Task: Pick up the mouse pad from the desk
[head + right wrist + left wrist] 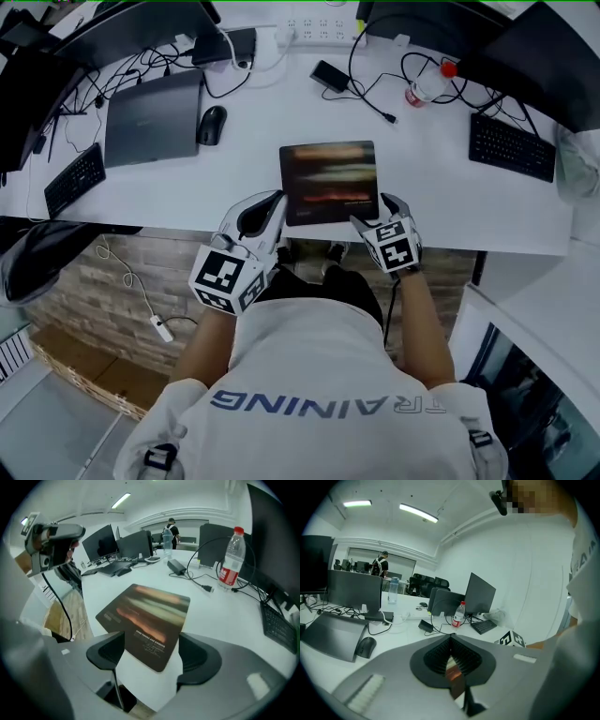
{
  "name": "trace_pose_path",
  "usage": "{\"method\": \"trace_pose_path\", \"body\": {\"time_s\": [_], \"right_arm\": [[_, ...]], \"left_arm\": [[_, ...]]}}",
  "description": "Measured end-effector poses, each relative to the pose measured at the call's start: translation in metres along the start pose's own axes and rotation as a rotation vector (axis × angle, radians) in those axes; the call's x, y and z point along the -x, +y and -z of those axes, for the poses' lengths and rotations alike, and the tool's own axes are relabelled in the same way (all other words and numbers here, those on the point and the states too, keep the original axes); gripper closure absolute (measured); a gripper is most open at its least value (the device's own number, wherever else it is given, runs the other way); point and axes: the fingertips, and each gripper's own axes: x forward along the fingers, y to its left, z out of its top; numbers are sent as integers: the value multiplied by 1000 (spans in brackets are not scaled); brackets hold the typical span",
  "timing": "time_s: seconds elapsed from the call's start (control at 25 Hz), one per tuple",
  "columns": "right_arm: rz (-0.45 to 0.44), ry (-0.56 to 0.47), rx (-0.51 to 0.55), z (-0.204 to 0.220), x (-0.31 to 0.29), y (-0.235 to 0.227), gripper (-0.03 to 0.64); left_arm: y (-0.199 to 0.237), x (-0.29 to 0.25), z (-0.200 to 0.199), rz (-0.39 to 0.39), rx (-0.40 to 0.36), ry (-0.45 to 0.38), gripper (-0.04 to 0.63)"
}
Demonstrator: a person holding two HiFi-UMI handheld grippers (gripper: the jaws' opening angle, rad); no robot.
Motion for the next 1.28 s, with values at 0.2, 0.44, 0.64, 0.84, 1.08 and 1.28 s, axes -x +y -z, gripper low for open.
{"method": "trace_pose_path", "body": {"time_s": [0.2, 0.44, 0.64, 0.84, 1.08, 1.28], "right_arm": [[-3, 66, 25, 16, -24, -2, 243], [15, 67, 32, 17, -32, -8, 299], [26, 87, 39, 18, -32, -7, 315], [48, 110, 29, 18, -34, -8, 322], [79, 213, 12, 20, -35, 3, 404], [150, 172, 0, 17, -33, 13, 527]], "left_arm": [[9, -1, 5, -18, 12, 20, 594], [20, -5, 7, -21, 38, 10, 594], [20, -7, 3, 2, 44, -2, 594], [21, -3, 2, 20, 41, -14, 594], [20, 7, -1, 33, 33, -25, 594], [14, 20, 9, 64, 26, -22, 594]]}}
